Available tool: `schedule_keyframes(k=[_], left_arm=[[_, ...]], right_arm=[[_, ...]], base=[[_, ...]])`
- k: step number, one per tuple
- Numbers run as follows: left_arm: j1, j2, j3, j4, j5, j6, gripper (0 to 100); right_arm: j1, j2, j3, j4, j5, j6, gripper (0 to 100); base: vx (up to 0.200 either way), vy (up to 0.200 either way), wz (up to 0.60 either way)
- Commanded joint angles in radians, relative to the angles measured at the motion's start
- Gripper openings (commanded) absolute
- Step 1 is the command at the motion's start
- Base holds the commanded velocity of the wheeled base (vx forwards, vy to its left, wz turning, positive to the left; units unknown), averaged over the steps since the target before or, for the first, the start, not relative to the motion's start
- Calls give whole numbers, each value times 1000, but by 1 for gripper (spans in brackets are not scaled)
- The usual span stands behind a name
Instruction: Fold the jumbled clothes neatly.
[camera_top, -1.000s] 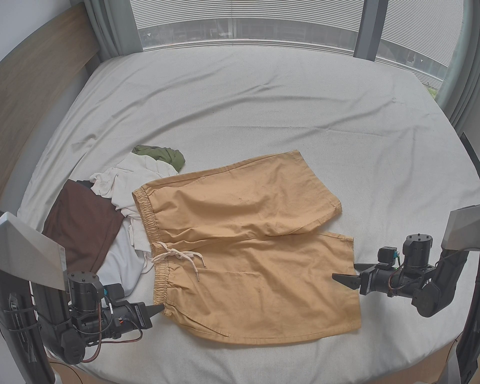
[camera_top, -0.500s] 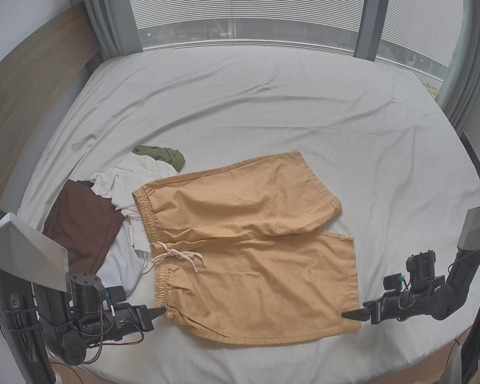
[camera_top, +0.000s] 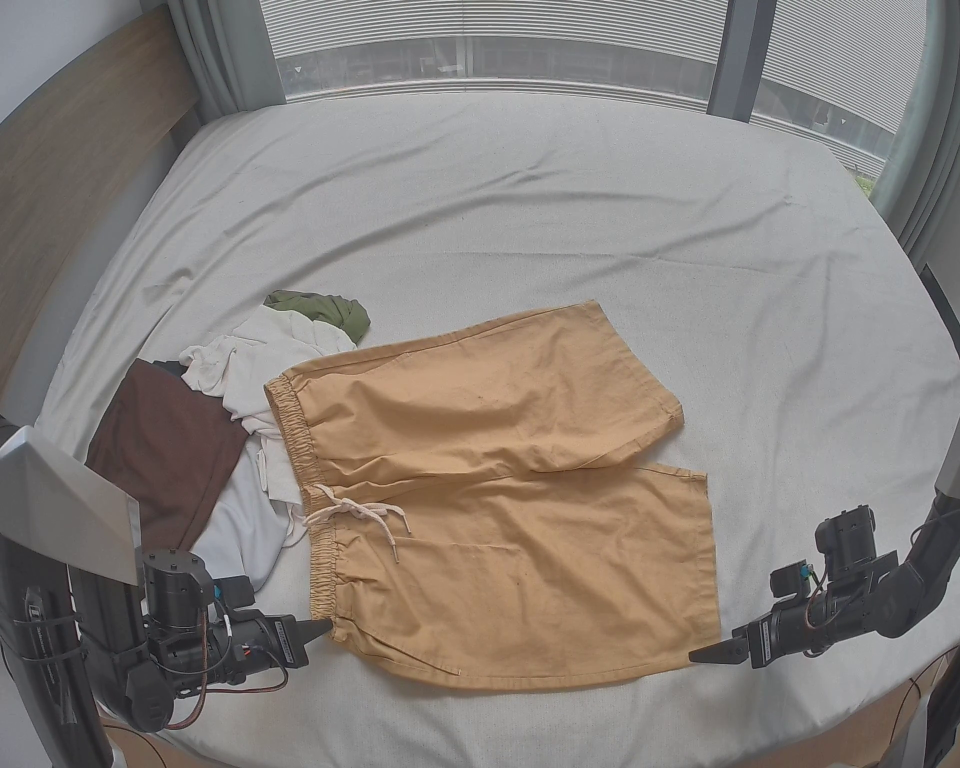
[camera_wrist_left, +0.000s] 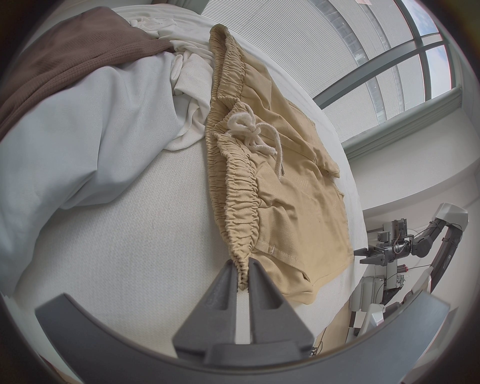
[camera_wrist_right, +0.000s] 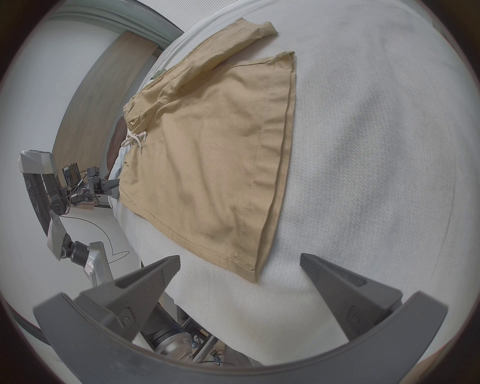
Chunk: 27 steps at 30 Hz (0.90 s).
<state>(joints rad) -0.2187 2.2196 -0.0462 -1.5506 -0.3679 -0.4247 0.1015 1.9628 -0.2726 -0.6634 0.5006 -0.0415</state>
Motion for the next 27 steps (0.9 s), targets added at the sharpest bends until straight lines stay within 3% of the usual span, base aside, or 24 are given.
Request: schedule_keyframes(k=[1, 14, 15, 27], left_arm=[[-1, 2, 0, 0, 0, 1, 0], [-1, 0, 0, 0, 0, 3, 0], [-1, 0, 0, 0, 0, 3, 0], [-1, 2, -1, 0, 0, 3, 0]], right_arm=[[10, 1, 0, -1, 1, 2, 100], [52, 41, -4, -8, -13, 23, 100], [52, 42, -4, -8, -13, 23, 0], [50, 70, 0, -35, -14, 23, 0]], base=[[0, 0, 0], [0, 0, 0], [0, 0, 0], [0, 0, 0]])
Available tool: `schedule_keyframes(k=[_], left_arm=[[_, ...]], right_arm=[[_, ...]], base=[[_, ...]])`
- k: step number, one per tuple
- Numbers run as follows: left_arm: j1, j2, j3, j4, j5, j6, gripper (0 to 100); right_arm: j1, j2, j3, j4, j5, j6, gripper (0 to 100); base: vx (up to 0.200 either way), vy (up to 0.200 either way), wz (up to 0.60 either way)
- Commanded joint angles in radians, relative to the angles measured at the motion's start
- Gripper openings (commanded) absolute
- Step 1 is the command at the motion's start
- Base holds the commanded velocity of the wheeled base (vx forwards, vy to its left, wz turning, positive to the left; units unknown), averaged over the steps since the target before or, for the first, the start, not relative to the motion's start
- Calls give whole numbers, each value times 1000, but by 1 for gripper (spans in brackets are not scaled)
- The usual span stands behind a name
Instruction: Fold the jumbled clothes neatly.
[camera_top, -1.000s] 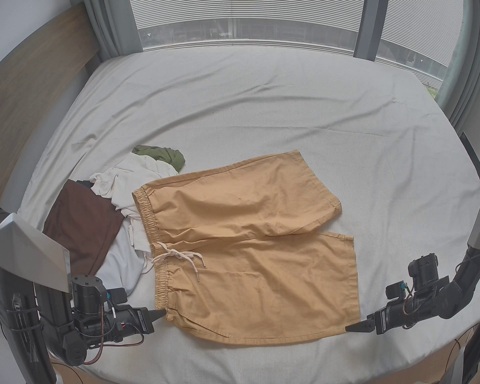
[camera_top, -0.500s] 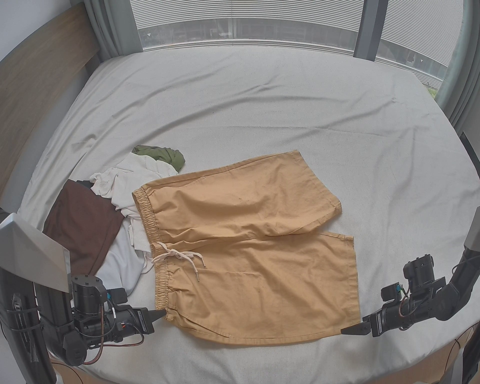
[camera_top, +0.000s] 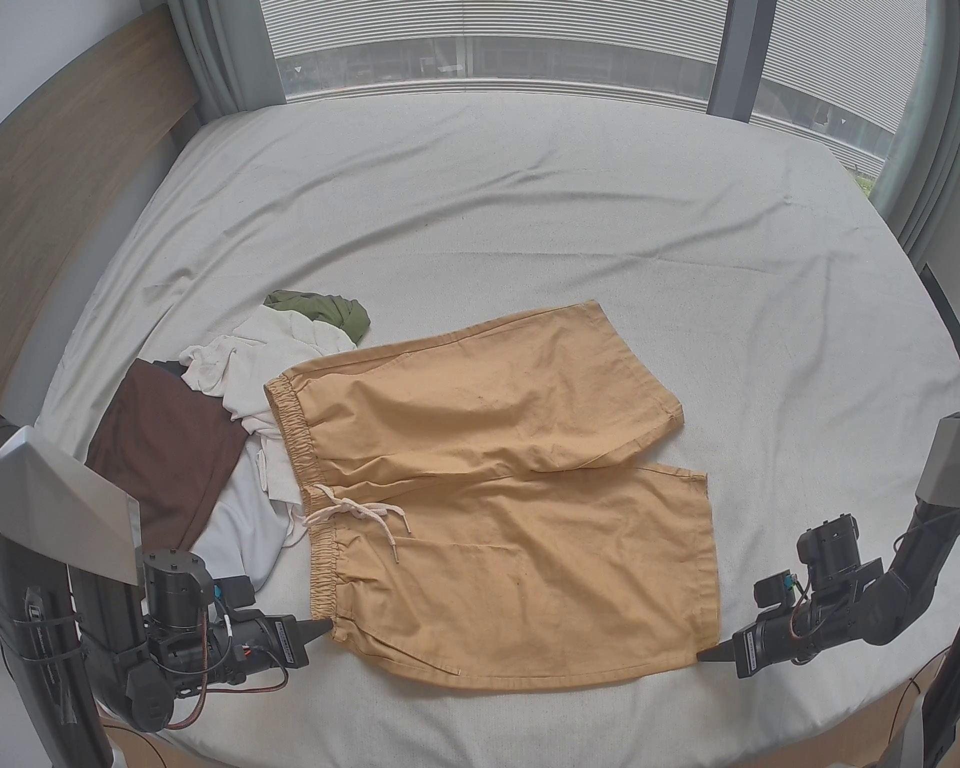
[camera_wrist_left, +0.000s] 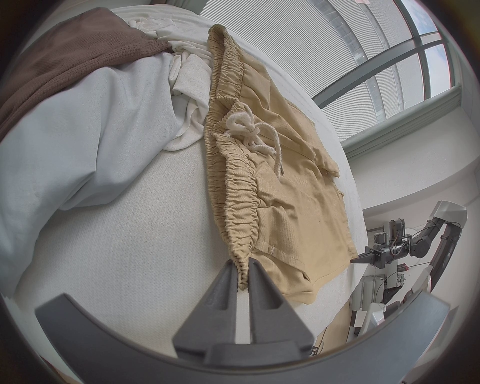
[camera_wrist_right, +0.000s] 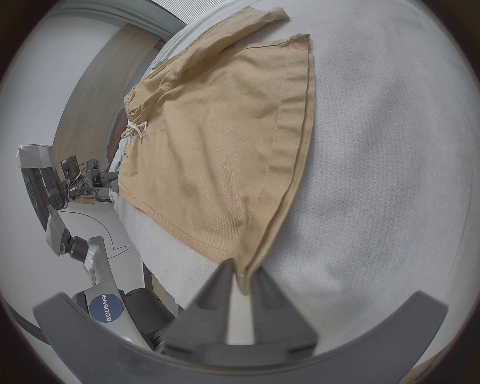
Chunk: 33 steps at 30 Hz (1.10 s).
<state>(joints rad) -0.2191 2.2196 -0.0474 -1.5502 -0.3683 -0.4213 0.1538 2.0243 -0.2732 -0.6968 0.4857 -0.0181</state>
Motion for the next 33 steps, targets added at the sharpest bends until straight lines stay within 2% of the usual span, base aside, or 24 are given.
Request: schedule_keyframes(k=[1, 10, 15, 22, 25, 26, 27, 28, 33], left_arm=[[0, 2, 0, -1, 0, -1, 0], [0, 0, 37, -1, -4, -1, 0], [12, 5, 47, 13, -40, 38, 0], [24, -6, 47, 18, -47, 42, 0], [27, -46, 47, -1, -95, 62, 0], [27, -72, 47, -1, -130, 72, 0], [27, -72, 47, -1, -130, 72, 0], [26, -101, 47, -2, -158, 84, 0], [27, -167, 38, -2, -159, 78, 0]], right_arm=[[0, 8, 2, -1, 1, 0, 0], [1, 5, 8, -1, 1, -2, 0], [6, 2, 17, 3, 1, -8, 0], [10, -41, 17, -26, 5, -14, 0], [9, -75, 17, -76, 25, -23, 0], [3, -87, 19, -115, 57, -34, 0], [3, -87, 19, -115, 57, -34, 0], [-2, -98, 25, -167, 106, -39, 0], [-3, -118, 28, -268, 131, -33, 0]], base=[[0, 0, 0], [0, 0, 0], [0, 0, 0], [0, 0, 0], [0, 0, 0], [0, 0, 0], [0, 0, 0], [0, 0, 0], [0, 0, 0]])
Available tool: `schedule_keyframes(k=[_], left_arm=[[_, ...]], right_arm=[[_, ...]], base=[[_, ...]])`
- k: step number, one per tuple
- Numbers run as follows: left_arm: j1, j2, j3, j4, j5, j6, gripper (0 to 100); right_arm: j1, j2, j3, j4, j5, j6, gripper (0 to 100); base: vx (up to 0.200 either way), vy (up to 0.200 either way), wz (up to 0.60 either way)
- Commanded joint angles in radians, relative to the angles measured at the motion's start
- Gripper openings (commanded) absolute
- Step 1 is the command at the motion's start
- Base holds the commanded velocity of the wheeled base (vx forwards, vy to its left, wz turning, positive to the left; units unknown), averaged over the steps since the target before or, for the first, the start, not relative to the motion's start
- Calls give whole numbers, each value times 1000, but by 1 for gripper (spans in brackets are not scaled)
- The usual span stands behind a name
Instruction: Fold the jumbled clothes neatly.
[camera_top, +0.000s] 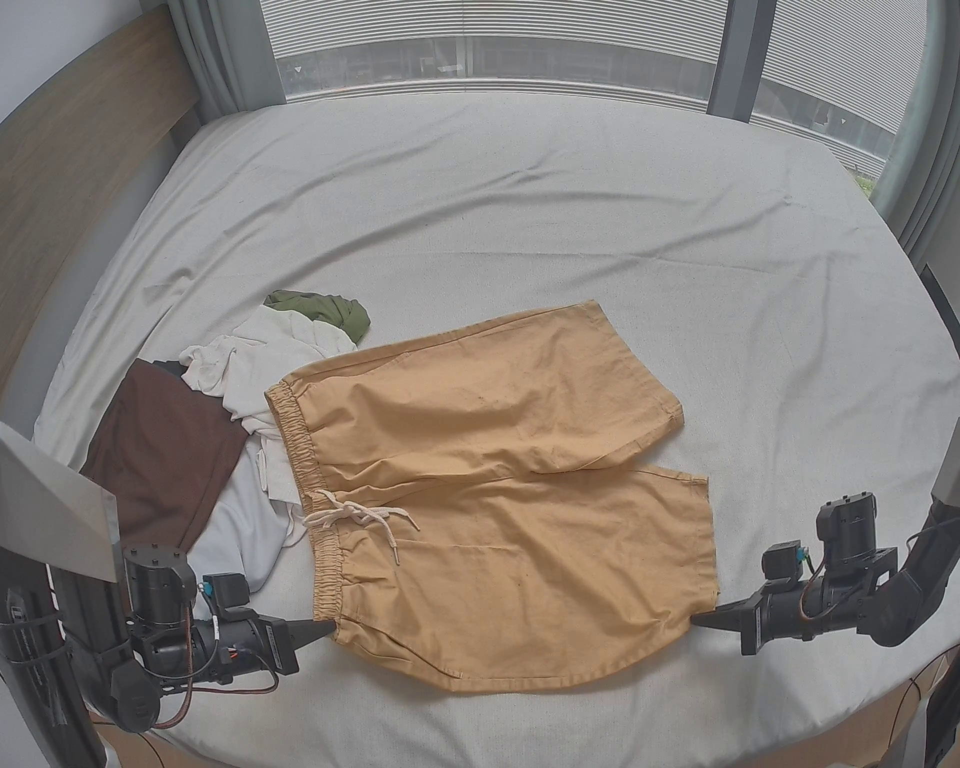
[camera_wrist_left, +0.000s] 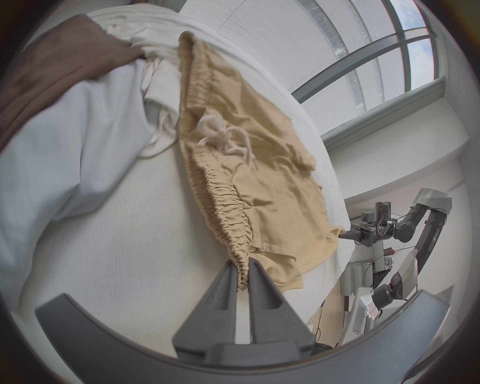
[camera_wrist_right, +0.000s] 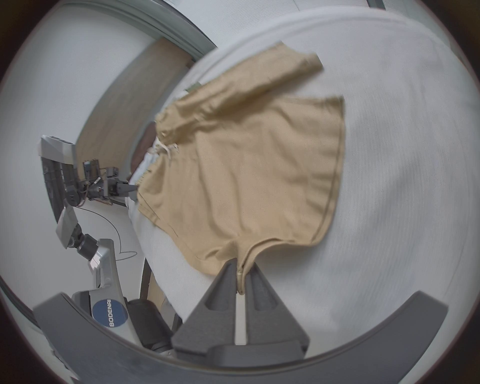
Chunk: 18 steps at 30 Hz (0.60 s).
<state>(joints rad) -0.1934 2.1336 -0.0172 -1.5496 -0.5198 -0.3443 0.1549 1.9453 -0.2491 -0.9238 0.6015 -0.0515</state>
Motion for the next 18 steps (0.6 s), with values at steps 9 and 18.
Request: schedule_keyframes(k=[9, 18], left_arm=[[23, -126, -35, -3, -6, -16, 0], [29, -138, -124, -3, 0, -75, 0]], right_arm=[[5, -59, -7, -175, 15, 56, 0], [8, -60, -32, -236, 15, 105, 0]], base=[[0, 0, 0], [0, 0, 0]])
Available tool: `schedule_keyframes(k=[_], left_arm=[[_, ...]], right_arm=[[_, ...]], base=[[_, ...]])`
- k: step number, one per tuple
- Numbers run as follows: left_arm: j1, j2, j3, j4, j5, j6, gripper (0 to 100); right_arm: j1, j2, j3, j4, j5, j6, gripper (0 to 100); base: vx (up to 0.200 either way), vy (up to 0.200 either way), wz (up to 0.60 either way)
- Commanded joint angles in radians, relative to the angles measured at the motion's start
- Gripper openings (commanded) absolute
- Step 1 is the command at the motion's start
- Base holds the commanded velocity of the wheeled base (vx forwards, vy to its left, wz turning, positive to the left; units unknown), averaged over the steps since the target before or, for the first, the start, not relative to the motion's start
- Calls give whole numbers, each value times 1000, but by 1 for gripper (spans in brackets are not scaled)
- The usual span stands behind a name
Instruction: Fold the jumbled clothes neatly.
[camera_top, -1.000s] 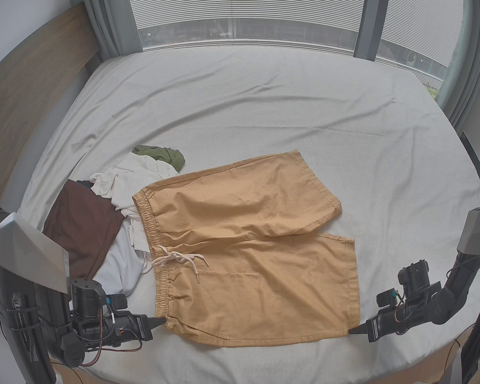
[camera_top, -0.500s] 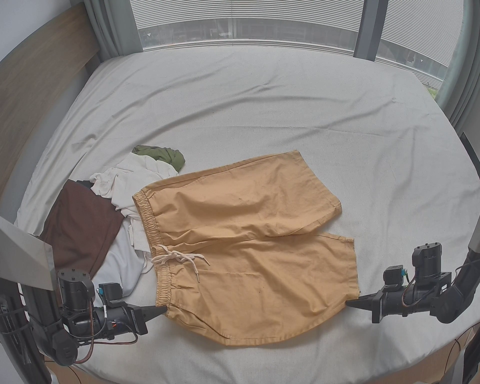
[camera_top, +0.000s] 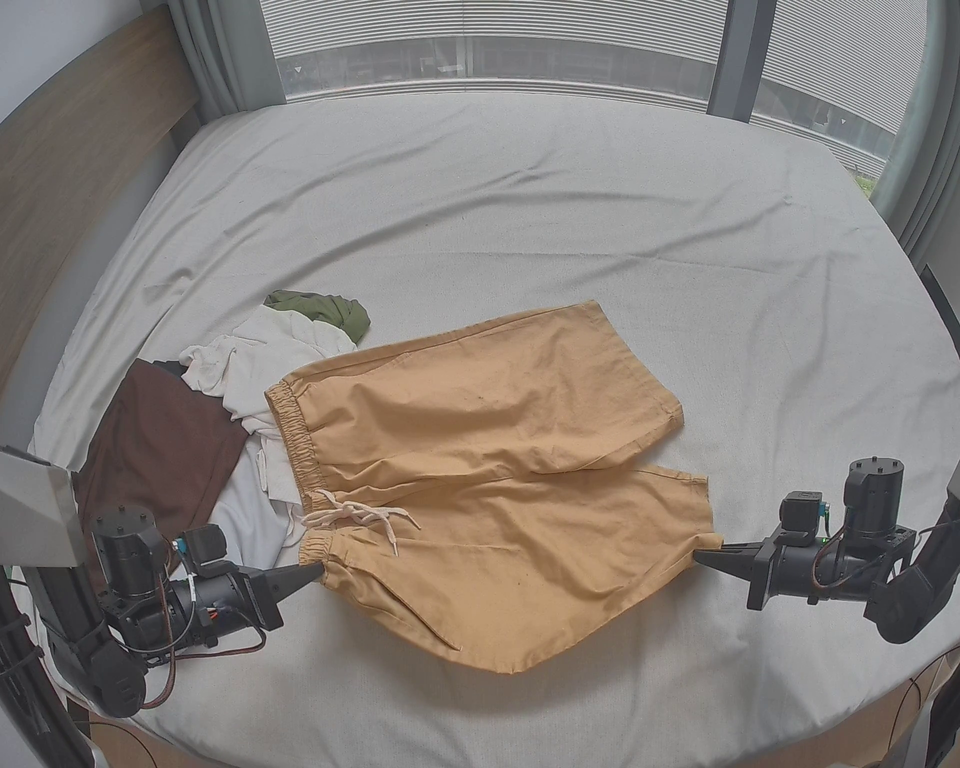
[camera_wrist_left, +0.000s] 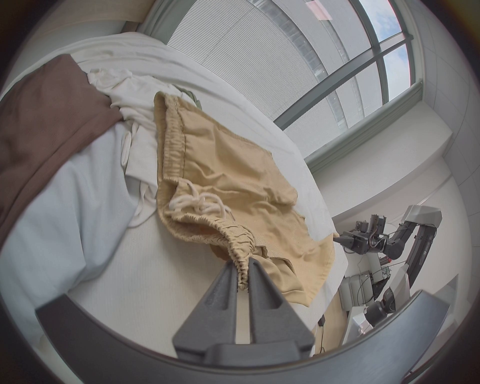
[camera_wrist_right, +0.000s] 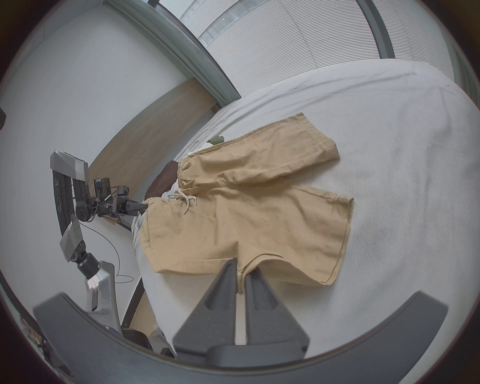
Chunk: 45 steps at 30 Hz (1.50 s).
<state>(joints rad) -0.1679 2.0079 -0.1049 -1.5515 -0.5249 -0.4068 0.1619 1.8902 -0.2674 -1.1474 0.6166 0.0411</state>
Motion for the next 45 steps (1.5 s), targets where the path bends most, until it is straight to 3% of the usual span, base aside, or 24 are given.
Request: schedule_keyframes(k=[1, 8, 23, 45], left_arm=[[4, -12, -42, -1, 8, -15, 0], [4, -15, -114, -2, 103, -73, 0], [16, -109, -159, 1, 106, -181, 0], [22, -66, -187, 1, 143, -184, 0]], right_arm=[[1, -5, -16, -17, 0, 17, 0], [1, -2, -65, -97, -11, 108, 0], [21, 13, -271, -126, -95, 212, 0], [19, 78, -541, -5, -98, 234, 0]], base=[[0, 0, 0], [0, 0, 0], [0, 0, 0], [0, 0, 0]])
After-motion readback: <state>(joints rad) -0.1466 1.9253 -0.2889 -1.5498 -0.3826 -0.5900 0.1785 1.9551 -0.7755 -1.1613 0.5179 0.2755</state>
